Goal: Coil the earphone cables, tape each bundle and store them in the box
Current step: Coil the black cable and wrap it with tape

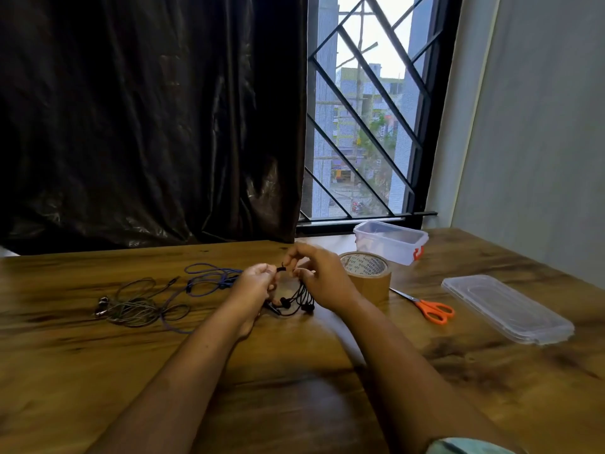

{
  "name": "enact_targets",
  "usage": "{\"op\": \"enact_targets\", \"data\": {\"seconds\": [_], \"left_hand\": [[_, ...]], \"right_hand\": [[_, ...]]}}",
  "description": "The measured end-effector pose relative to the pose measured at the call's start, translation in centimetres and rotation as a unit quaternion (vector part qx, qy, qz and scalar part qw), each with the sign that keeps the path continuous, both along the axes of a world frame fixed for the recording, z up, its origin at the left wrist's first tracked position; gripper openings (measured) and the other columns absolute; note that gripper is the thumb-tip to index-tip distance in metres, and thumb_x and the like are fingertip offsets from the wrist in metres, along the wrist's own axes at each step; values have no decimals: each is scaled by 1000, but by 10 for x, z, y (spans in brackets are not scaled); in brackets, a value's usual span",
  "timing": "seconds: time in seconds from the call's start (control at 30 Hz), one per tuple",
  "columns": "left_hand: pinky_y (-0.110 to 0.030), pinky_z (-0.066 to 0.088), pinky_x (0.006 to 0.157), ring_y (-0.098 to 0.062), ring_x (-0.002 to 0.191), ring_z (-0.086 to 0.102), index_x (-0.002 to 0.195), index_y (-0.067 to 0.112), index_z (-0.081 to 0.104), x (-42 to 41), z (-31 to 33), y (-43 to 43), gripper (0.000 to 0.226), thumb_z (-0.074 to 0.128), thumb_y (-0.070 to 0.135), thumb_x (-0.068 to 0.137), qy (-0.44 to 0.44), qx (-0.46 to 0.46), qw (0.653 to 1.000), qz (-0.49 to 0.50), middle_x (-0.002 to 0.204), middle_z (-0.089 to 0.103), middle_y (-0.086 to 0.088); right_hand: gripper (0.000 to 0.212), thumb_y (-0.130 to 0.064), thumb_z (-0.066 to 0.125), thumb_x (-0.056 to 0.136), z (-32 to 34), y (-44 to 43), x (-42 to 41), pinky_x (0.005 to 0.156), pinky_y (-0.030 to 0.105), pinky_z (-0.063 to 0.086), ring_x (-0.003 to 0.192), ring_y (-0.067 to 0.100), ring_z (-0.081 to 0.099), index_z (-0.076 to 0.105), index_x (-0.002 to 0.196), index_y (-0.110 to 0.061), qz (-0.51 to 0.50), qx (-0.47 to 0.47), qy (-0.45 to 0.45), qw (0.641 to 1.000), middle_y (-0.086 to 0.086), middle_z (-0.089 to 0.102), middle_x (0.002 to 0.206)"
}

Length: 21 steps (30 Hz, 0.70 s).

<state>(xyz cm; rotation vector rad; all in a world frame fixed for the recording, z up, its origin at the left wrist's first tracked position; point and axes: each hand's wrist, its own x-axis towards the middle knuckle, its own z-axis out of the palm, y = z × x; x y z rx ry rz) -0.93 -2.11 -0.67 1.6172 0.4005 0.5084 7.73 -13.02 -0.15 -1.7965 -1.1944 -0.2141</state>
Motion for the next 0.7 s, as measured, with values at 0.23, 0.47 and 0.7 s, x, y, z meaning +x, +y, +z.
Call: {"op": "enact_targets", "data": {"seconds": [0.23,0.47,0.7], "left_hand": [[-20,42,49,-9,48,46,83,10,61,-2,2,-2,21,45,11,98,-33,-19,999,22,64,49,0],[-24,48,56,-14,60,50,84,13,64,0,-2,-4,20,49,11,96,-25,0,999,45,67,55,0],[-17,43,46,-12,59,52,96,6,67,4,-5,-5,18,50,11,96,-23,10,998,59,73,59,-4]], "right_hand": [[43,13,43,80,2,-5,-3,83,41,53,95,19,58,64,101,-18,-20,-62,-123,990,0,56,105],[51,9,44,82,9,-12,-10,72,34,52,92,20,61,48,121,-23,-75,-96,-232,965,-3,64,107],[45,4,42,80,13,-9,-13,75,35,49,93,19,53,44,119,-18,-18,-127,-191,973,0,59,98]]}}
